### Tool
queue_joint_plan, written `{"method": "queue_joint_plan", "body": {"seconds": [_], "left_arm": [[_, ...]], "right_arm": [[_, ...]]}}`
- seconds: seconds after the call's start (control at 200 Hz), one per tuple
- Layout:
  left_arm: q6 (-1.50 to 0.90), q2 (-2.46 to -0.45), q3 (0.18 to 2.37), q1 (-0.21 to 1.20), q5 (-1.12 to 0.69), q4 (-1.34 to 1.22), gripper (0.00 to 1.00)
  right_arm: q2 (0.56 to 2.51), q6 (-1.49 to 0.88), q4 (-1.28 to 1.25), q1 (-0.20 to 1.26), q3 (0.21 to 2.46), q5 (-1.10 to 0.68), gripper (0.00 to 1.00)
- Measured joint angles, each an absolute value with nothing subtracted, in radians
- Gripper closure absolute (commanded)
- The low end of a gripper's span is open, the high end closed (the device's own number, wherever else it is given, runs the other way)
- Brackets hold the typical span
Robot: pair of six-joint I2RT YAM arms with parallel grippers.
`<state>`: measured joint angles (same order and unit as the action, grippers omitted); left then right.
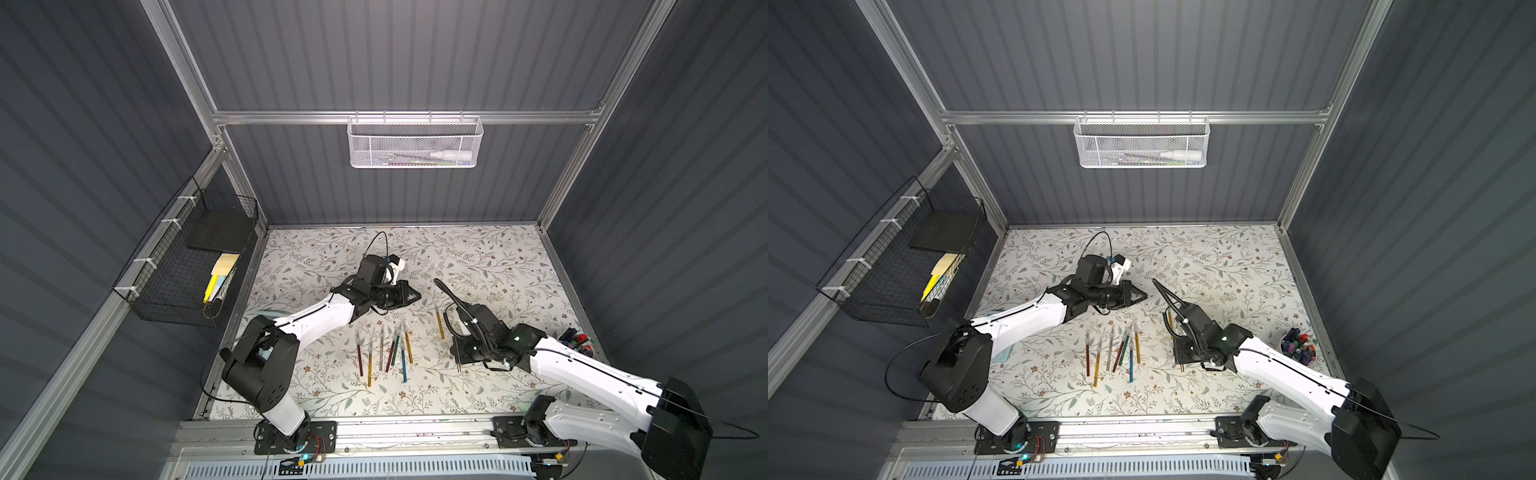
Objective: Remove protective caps from carving knives
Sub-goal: Place the protective sleeve at the center of the board.
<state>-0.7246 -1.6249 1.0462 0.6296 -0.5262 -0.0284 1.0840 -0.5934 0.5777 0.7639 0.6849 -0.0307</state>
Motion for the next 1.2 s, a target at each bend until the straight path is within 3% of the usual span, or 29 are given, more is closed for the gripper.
{"method": "queue_joint_plan", "body": {"seconds": [0.435, 1.201], "left_arm": [[-0.71, -1.839, 1.2, 0.676, -0.517, 0.005, 1.0], [-0.709, -2.26, 1.652, 0.722, -0.494, 0.087, 1.0]], "right_arm": [[0.937, -0.545, 0.706, 0.731, 0.686, 0.065, 1.0], [0.922, -0.589, 0.726, 0.729, 0.678, 0.079, 1.0]]}}
